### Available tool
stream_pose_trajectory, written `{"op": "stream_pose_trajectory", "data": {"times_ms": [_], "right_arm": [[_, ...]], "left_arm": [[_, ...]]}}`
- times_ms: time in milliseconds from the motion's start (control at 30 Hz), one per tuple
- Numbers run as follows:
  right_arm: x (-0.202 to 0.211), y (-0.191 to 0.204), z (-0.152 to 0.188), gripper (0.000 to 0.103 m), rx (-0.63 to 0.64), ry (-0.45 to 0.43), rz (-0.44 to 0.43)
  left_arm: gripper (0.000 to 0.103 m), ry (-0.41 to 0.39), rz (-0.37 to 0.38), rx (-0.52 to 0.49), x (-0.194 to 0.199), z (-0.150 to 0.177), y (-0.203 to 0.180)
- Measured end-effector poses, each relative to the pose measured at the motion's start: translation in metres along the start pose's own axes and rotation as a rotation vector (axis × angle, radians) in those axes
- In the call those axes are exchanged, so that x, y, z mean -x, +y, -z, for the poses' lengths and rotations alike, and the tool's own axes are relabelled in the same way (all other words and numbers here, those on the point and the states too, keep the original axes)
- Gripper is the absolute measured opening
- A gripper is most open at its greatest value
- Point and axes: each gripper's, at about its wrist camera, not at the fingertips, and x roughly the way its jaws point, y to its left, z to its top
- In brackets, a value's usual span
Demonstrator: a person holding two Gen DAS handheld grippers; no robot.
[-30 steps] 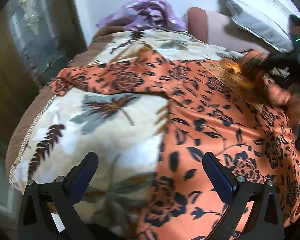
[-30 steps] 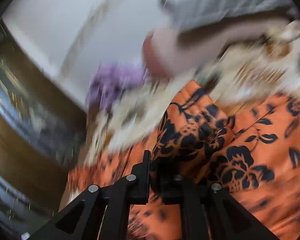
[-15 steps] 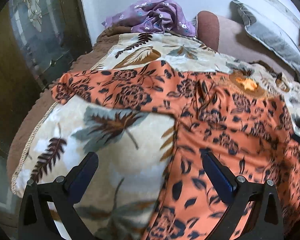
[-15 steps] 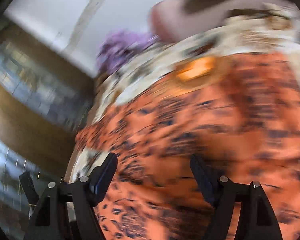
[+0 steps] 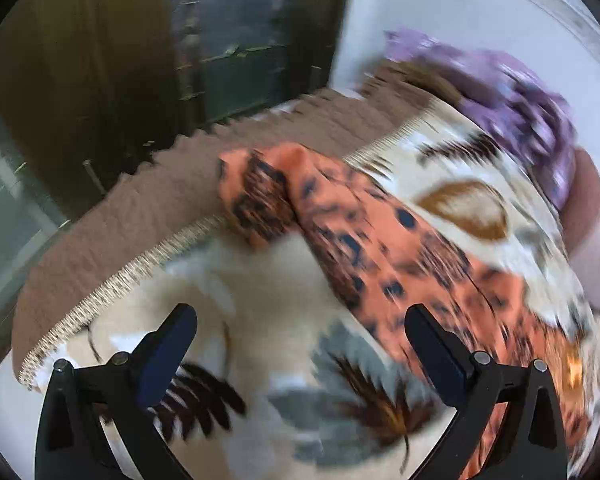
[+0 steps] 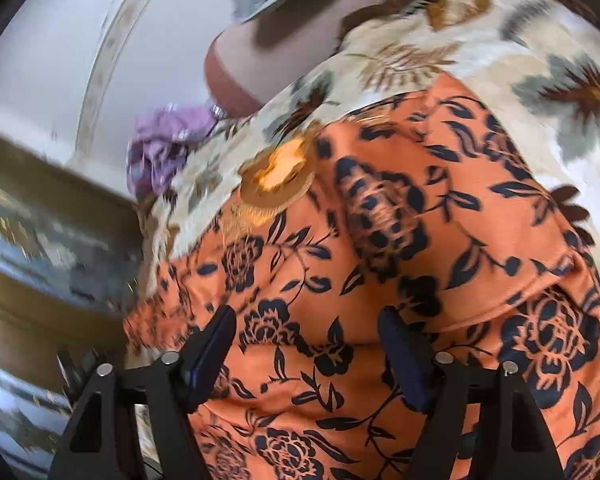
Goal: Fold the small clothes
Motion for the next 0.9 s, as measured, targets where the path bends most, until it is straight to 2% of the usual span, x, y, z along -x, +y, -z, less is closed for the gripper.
{"op": "stream_pose_trajectory", "data": {"times_ms": [67,133,233,300,367,467,533,600,667,800,900], "right_arm": [[0.003,0.001,-0.005,0.051,0.045,-0.041,0.029],[0.000,-0.004,-0.011,0.038,0.040,-0.068,0.086],[-0.006,-0.027,-0.019,0.038,-0.021,-0.065,0.187],[-0.017,-0.044,-0.017,0.039,-0.084,-0.007,0.205],[-0.018,-0.048,-0.017,0.037,-0.095,0.009,0.203],[-0.012,-0.047,-0.020,0.037,-0.086,0.004,0.202],[-0.006,-0.051,-0.021,0.037,-0.106,0.002,0.183],[0.004,-0.054,-0.023,0.037,-0.114,-0.035,0.156],[0.019,-0.051,-0.026,0.037,-0.087,-0.093,0.121],[0.045,-0.056,-0.033,0.037,-0.086,-0.196,0.055],[0.037,-0.080,-0.037,0.037,-0.175,-0.153,0.044]], "left_arm": [[0.103,-0.008,-0.025,0.013,0.002,-0.002,0.000],[0.103,-0.036,0.006,-0.015,0.013,0.008,-0.011],[0.103,-0.078,0.072,-0.143,0.034,0.032,-0.051],[0.103,-0.088,0.132,-0.237,0.045,0.052,-0.087],[0.103,-0.089,0.178,-0.330,0.051,0.069,-0.125],[0.102,-0.074,0.183,-0.441,0.047,0.089,-0.180],[0.090,-0.053,0.189,-0.472,0.036,0.097,-0.205],[0.054,0.006,0.196,-0.506,0.019,0.102,-0.227],[0.039,0.043,0.209,-0.516,0.010,0.105,-0.237],[0.038,0.065,0.262,-0.530,-0.006,0.112,-0.259],[0.038,0.084,0.292,-0.575,-0.018,0.122,-0.274]]}}
